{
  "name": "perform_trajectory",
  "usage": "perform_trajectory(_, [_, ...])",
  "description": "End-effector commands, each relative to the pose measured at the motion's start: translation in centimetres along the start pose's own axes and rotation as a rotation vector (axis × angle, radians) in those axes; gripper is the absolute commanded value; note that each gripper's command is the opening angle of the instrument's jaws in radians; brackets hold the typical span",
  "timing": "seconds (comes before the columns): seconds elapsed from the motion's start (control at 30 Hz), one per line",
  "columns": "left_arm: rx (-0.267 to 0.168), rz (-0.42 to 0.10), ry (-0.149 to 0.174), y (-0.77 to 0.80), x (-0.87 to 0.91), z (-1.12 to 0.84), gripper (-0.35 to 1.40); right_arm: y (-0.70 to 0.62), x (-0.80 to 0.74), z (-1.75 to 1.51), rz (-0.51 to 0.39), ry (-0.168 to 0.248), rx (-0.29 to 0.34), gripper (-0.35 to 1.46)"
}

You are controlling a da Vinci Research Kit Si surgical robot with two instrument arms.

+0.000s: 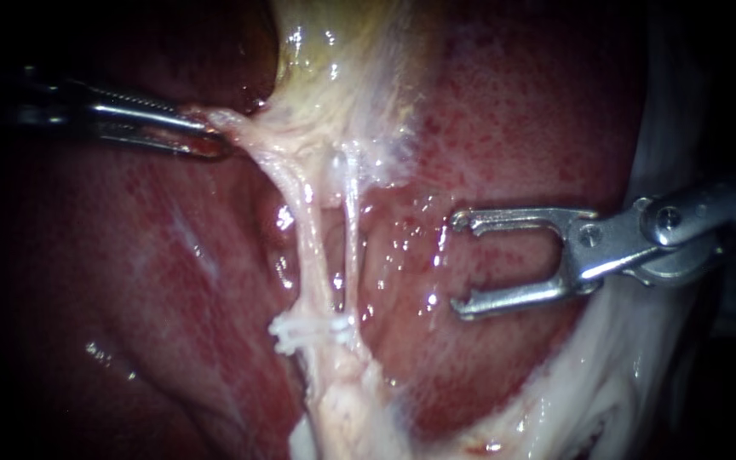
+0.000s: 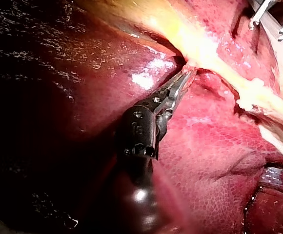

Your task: Going back second clip left tube

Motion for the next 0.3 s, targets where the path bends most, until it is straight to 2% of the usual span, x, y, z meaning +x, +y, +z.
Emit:
perform_trajectory(0.03, [-0.001,-0.002,-0.004,0.00,-0.01,0.02,-0.35,0.00,0.00,0.00,-0.001,0.000,0.001,0.50])
perform_trajectory(0.3, [-0.005,-0.002,-0.004,0.01,0.01,-0.01,-0.35,-0.01,0.01,0.02,0.000,0.000,0.002,0.50])
